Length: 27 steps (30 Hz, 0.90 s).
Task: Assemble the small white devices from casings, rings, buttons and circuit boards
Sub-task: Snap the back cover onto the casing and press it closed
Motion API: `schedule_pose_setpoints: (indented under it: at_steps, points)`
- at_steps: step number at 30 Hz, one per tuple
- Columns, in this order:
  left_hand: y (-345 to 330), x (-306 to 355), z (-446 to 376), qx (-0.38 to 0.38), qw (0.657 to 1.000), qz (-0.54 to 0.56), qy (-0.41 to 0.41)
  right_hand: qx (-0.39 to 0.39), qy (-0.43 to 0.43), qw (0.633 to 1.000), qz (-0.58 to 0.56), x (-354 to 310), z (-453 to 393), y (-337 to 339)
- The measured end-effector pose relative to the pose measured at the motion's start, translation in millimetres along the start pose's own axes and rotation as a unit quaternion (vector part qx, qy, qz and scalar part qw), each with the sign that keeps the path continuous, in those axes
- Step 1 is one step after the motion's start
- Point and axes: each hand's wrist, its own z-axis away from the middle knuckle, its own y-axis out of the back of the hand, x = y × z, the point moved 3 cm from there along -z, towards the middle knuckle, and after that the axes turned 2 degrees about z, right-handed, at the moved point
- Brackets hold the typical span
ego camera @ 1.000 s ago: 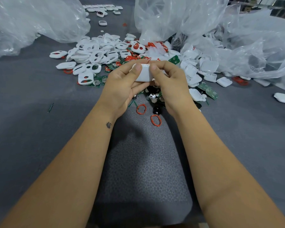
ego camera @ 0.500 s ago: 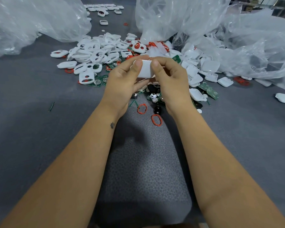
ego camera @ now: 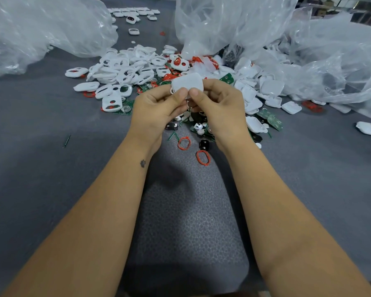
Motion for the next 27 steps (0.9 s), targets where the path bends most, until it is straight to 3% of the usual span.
schedule_pose_setpoints:
  at_steps: [4, 6, 10, 13, 16, 20, 27]
  points:
    - [2, -1, -2, 0.012, 0.996, 0.036, 0.082, 0.007, 0.035, 0.998, 0.053, -1, -1, 0]
    - [3, 0, -3, 0.031, 0.996, 0.038, 0.074, 0.003, 0.040, 0.997, 0.066, -2, -1, -2]
    - [3, 0, -2, 0.043, 0.998, 0.014, 0.040, 0.032, -0.061, 0.990, -0.125, 0, -4, 2]
    - [1, 0, -2, 0.036, 0.999, 0.007, 0.038, 0.016, -0.100, 0.980, -0.169, 0, -5, 6]
    - [1, -1, -1, 0.036, 0.999, 0.007, 0.035, -0.023, -0.094, 0.991, -0.096, 3, -2, 0]
    - [1, -3, -1, 0.037, 0.999, -0.017, 0.030, 0.006, -0.030, 0.998, 0.046, 3, 0, -1]
    - [-10, -3, 3, 0.053, 0.995, -0.079, 0.013, 0.048, -0.010, 0.992, 0.113, 1, 2, 3]
